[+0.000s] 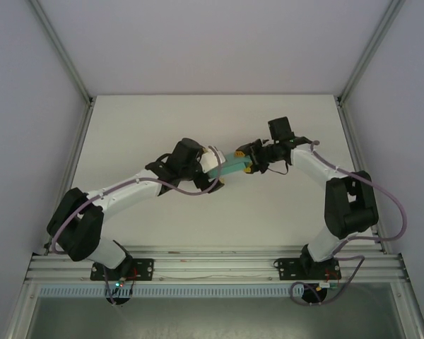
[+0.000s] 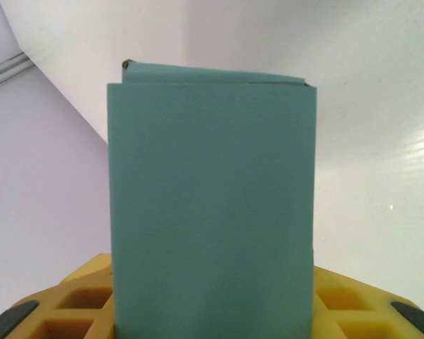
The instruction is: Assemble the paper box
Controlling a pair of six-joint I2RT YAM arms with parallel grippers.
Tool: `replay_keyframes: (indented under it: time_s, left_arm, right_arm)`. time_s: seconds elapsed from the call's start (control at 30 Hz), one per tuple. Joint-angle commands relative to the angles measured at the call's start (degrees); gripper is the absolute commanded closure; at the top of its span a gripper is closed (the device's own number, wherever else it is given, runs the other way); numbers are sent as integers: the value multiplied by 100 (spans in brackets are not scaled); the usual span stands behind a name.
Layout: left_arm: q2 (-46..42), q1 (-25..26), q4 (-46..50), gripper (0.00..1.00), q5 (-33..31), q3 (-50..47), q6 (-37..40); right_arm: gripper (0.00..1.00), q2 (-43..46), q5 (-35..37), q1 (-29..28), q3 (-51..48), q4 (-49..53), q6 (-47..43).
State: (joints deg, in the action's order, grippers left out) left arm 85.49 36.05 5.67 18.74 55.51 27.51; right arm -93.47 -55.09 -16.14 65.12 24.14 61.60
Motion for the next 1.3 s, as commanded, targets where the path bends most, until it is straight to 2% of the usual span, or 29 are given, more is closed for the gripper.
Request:
replay_keyframes:
  time_s: [0.0,0.27,0.4,0.53,0.77,0.83,1.1,1.2,1.27]
  left_arm:
    - [8,22,286,0,-453,112,357]
    - [187,125,324,2,-1015,218,442]
    - [196,231,301,14,-1204,252,492]
    - [246,296,225,33,-1397,270,562]
    - [171,350,246,45,-1400,310,628]
    - [131,350,276,48,-1406,312,662]
    - [144,350,524,55,-1553,354,763]
    - [55,354,692,56,-1486,377,771]
    - [20,350,831,56,-1434,379,796]
  right_arm:
    - [62,154,-450,30,168,426,291]
    - [62,287,-650,33,150,338,576]
    - [62,321,-699,32,145,354,621]
    - [60,371,-742,32,116,354,647]
    - [49,382,-755,39,114,320,608]
    - [49,382,-739,41,123,310,573]
    - [36,338,-553,101,137,246,362]
    - [22,395,-302,206,115,259,229]
    - [9,473,-81,300,76,168,115]
